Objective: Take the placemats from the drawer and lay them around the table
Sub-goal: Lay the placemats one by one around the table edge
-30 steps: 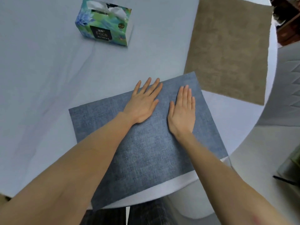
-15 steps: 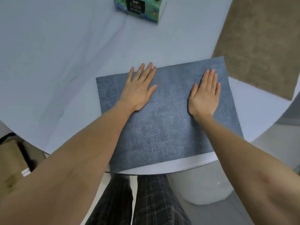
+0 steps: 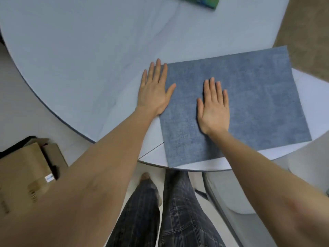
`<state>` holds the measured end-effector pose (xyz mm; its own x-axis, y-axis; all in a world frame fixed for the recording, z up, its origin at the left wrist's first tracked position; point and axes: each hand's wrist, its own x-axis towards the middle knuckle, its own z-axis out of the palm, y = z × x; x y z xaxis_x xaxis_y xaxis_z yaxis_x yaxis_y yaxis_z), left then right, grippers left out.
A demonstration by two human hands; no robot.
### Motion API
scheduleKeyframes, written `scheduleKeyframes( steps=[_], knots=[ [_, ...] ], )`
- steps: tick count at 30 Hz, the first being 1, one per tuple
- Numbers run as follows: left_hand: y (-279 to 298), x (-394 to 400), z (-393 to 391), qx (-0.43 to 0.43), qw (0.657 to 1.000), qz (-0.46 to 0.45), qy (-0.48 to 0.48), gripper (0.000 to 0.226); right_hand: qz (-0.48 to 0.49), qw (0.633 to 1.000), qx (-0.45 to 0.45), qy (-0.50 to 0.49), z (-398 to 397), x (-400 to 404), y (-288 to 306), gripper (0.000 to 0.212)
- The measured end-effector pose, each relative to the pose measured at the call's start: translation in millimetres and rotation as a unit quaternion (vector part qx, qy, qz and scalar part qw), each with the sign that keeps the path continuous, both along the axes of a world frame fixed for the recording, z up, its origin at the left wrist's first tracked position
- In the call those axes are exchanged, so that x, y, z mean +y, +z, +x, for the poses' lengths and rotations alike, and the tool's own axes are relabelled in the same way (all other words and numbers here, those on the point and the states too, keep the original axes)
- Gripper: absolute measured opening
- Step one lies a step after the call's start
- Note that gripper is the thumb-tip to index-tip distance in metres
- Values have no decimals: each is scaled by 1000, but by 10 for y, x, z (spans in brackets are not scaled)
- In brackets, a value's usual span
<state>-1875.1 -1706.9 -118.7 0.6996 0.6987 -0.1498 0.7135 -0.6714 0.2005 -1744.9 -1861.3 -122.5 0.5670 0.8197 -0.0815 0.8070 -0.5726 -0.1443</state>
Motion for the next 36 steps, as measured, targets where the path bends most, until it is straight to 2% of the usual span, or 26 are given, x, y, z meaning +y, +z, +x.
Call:
scheduleKeyframes(
  steps=[4,6,8,10,16,19,21,23,26,32,36],
  knots=[
    [52,-56,-340,39,997,8,65,74,-14,999,-8,-27,-56,29,24,58],
    [165,-242,-379,24,999,20,24,76,-16,998,5,-64,-125,4,32,58],
    [208,-561,-412,-10,996,37,-79,73,-6,997,11,-78,-252,-108,15,58],
    [145,-828,-509,5,991,16,-133,70,5,996,8,-84,-361,-276,5,59],
    [23,-932,-617,21,994,11,-102,69,11,995,2,-97,-635,-578,-6,62],
    [49,-959,-576,16,995,7,-100,69,6,998,3,-64,-828,-753,1,64],
    [70,-1000,-633,39,990,2,-134,76,2,999,14,-52,-824,-784,17,65],
    [65,-1019,-753,50,974,6,-219,89,-1,999,15,-50,-791,-775,15,65],
    [133,-854,-844,69,948,-57,-307,106,-1,998,33,-48,-769,-780,25,64],
    [169,-787,-837,73,940,-99,-317,128,-10,997,59,-42,-754,-781,40,69],
    [208,-796,-828,75,941,-105,-312,132,-3,997,61,-41,-736,-787,44,68]
  ],
)
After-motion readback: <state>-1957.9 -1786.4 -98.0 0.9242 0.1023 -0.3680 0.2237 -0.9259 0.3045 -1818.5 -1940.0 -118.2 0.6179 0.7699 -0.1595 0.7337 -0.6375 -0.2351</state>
